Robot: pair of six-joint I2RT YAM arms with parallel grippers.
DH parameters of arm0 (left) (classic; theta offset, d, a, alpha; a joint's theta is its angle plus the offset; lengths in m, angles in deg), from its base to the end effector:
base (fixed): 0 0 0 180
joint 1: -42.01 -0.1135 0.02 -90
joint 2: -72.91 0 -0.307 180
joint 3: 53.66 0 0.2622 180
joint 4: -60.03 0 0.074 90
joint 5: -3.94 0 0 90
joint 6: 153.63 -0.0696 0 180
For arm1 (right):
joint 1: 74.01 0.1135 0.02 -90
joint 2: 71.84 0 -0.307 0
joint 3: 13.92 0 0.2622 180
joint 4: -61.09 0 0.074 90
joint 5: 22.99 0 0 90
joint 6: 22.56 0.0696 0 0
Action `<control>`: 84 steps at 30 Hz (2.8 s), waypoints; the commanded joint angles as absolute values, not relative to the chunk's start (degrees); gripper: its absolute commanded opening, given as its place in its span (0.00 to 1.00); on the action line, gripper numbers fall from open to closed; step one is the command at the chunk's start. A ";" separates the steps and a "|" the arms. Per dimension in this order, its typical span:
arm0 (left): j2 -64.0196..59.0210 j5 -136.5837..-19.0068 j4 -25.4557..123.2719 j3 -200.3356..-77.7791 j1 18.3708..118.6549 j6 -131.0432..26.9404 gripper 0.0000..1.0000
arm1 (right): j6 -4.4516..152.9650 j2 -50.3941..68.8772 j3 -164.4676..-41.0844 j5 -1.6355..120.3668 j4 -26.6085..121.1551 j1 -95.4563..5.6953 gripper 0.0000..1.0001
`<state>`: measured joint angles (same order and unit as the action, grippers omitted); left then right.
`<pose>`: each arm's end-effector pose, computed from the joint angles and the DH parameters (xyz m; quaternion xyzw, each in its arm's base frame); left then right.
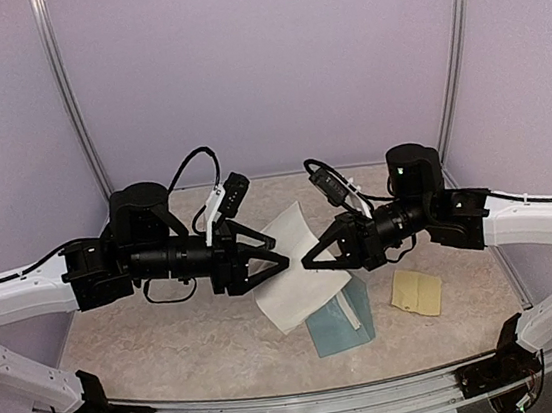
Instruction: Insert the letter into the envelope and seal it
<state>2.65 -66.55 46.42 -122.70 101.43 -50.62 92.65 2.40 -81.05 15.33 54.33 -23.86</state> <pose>0.1394 -0.2816 0.3611 0.4027 0.6771 -0.4635 0.4057 0.1571 0.2734 0.3484 -0.4154 0.6338 0.6108 0.2294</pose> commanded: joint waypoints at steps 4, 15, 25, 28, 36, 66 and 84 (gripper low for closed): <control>1.96 -63.22 47.69 -123.35 100.77 -50.12 0.73 | 89.55 1.37 -82.22 11.24 54.36 -22.74 0.00; -1.06 -61.05 46.98 -125.92 101.94 -51.81 0.79 | 88.07 1.20 -82.97 11.20 52.73 -21.97 0.00; -1.54 -57.81 47.29 -125.26 102.57 -51.31 0.47 | 87.50 1.01 -82.97 11.89 51.92 -21.98 0.00; -1.87 -57.37 47.76 -125.14 102.65 -50.98 0.46 | 87.48 1.06 -83.02 11.32 52.16 -21.96 0.00; -2.81 -59.26 47.29 -125.07 102.14 -52.20 0.88 | 86.79 0.98 -82.73 8.89 52.53 -21.51 0.00; -2.03 -56.17 42.68 -125.07 102.13 -52.53 0.26 | 84.67 0.43 -84.39 15.37 48.22 -21.42 0.00; -0.09 -56.37 42.59 -122.99 101.93 -51.17 0.20 | 82.51 0.24 -85.73 19.28 41.88 -21.41 0.00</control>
<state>-1.55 -56.34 42.84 -123.77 102.17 -51.47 83.67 1.74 -84.44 18.67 43.92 -21.93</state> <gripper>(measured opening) 0.191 0.002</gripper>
